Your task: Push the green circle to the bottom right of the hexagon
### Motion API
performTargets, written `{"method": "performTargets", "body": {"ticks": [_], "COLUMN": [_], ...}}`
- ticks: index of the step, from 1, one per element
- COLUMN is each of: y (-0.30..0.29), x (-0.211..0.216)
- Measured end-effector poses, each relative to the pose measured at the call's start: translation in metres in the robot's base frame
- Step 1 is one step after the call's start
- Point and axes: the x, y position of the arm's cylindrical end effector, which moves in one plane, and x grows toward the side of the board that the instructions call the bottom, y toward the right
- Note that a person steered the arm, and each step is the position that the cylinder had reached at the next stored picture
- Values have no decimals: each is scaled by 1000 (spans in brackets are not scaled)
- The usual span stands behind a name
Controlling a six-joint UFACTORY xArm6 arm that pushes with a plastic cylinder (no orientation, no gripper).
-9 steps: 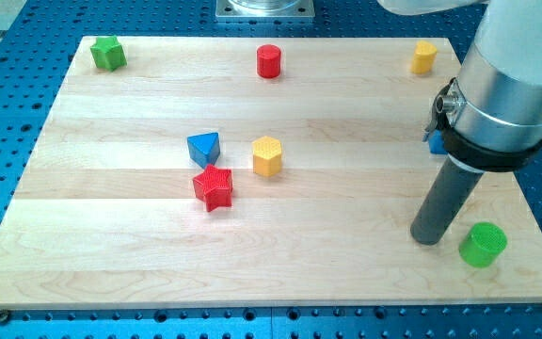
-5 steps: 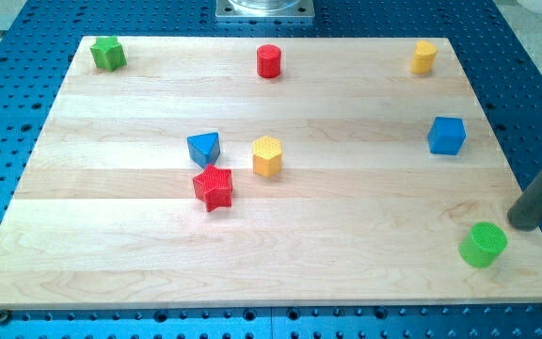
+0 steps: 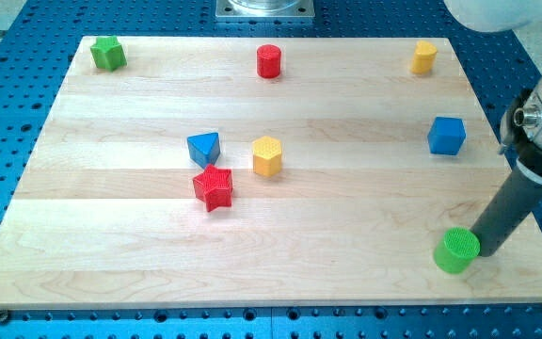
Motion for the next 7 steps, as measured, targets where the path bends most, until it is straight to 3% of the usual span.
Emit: {"method": "performTargets", "body": {"ticks": [1,5,6,7], "y": [21,-125,-116,-93], "x": [21,-6,-45,-55]}}
